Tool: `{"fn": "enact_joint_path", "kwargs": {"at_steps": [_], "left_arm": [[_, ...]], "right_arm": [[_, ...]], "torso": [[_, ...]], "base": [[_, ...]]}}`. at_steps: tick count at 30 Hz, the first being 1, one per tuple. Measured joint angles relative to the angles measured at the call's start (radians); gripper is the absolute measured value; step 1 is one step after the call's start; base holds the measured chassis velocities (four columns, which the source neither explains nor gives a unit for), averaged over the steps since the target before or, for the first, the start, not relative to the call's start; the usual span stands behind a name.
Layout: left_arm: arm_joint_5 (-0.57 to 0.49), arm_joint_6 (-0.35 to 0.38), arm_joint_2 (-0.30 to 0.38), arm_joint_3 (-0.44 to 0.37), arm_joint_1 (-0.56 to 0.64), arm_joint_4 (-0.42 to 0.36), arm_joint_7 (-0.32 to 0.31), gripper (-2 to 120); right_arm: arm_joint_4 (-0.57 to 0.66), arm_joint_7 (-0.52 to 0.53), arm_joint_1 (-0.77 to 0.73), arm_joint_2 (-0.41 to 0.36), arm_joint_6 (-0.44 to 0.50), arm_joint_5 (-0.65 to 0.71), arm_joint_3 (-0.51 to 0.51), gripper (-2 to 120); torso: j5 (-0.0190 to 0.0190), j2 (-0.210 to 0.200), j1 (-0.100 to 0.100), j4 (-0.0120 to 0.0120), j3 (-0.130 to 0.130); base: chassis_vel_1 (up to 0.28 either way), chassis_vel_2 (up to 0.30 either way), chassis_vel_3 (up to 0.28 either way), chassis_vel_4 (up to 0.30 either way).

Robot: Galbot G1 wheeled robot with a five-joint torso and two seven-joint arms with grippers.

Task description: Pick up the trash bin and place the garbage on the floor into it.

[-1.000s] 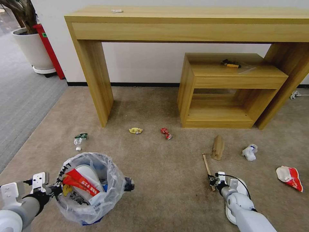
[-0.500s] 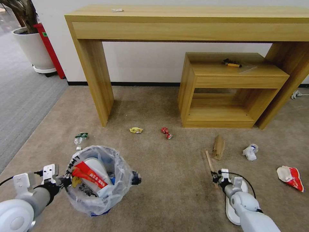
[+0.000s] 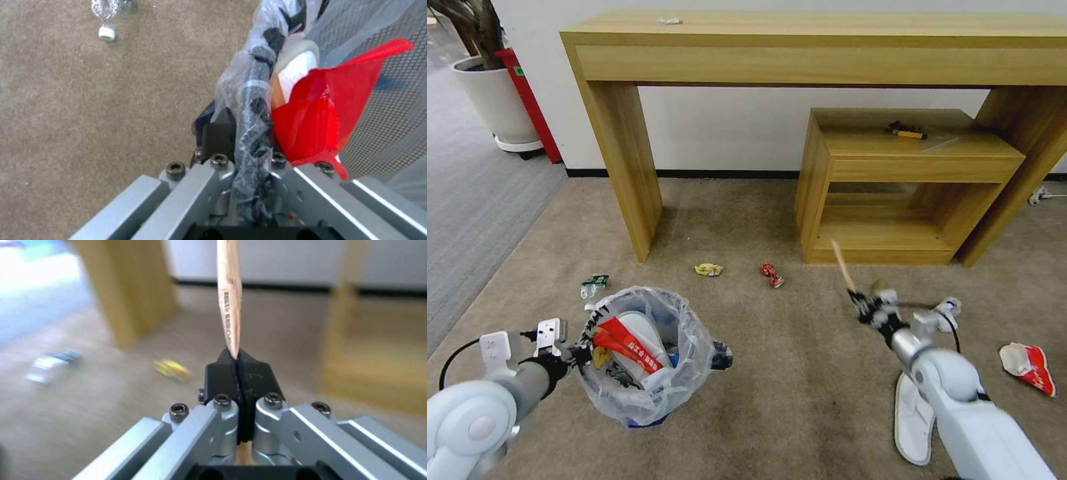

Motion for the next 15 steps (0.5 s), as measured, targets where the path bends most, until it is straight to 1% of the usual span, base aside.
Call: {"fn": "enact_joint_path", "kwargs": {"at_steps": [1,3,4,7,8,10,11,12,13,15], "left_arm": [[-0.006,0.000,0.019,0.018,-0.018,0.011,0.000,0],[-0.027,0.000,0.050,0.066,-0.062,0.030,-0.009,0],[-0.027,0.000,0.050,0.066,-0.062,0.030,-0.009,0],[-0.082,0.000,0.077,0.199,-0.172,0.067,-0.046,0],[-0.082,0.000,0.077,0.199,-0.172,0.067,-0.046,0],[-0.098,0.000,0.082,0.275,-0.250,0.088,-0.064,0],[-0.103,0.000,0.082,0.294,-0.272,0.093,-0.067,0],[-0.103,0.000,0.082,0.294,-0.272,0.093,-0.067,0],[-0.114,0.000,0.082,0.339,-0.324,0.103,-0.077,0],[-0.140,0.000,0.080,0.398,-0.396,0.118,-0.097,0]], "right_arm": [[0.032,-0.020,0.033,0.000,-0.012,0.010,-0.035,0],[0.070,-0.046,0.080,0.009,-0.032,0.024,-0.092,0],[0.070,-0.046,0.080,0.009,-0.032,0.024,-0.092,0],[0.116,-0.057,0.160,0.026,-0.055,0.062,-0.202,0],[0.116,-0.057,0.160,0.026,-0.055,0.062,-0.202,0],[0.130,-0.058,0.211,0.040,-0.063,0.084,-0.258,0],[0.134,-0.059,0.225,0.045,-0.064,0.091,-0.273,0],[0.134,-0.059,0.225,0.045,-0.064,0.091,-0.273,0],[0.142,-0.058,0.260,0.057,-0.069,0.106,-0.309,0],[0.156,-0.055,0.294,0.077,-0.081,0.126,-0.358,0]], "torso": [[-0.0006,0.000,0.000,0.0002,0.000],[0.0000,0.000,0.000,-0.0003,0.000],[0.0000,0.000,0.000,-0.0003,0.000],[-0.0006,0.000,0.000,-0.0002,0.000],[-0.0006,0.000,0.000,-0.0002,0.000],[-0.0007,0.000,0.000,-0.0003,0.000],[-0.0007,0.000,0.000,-0.0003,0.000],[-0.0007,0.000,0.000,-0.0003,0.000],[-0.0004,0.000,0.000,-0.0003,0.000],[-0.0005,0.000,0.000,-0.0006,0.000]], "base": [[0.000,0.000,0.000,0.000],[0.000,0.000,0.000,0.000],[0.000,0.000,0.000,0.000],[0.000,0.000,0.000,0.000],[0.000,0.000,0.000,0.000],[0.000,0.000,0.000,0.000],[0.000,0.000,0.000,0.000],[0.000,0.000,0.000,0.000],[0.000,0.000,0.000,0.000],[0.000,0.000,0.000,0.000]]}}
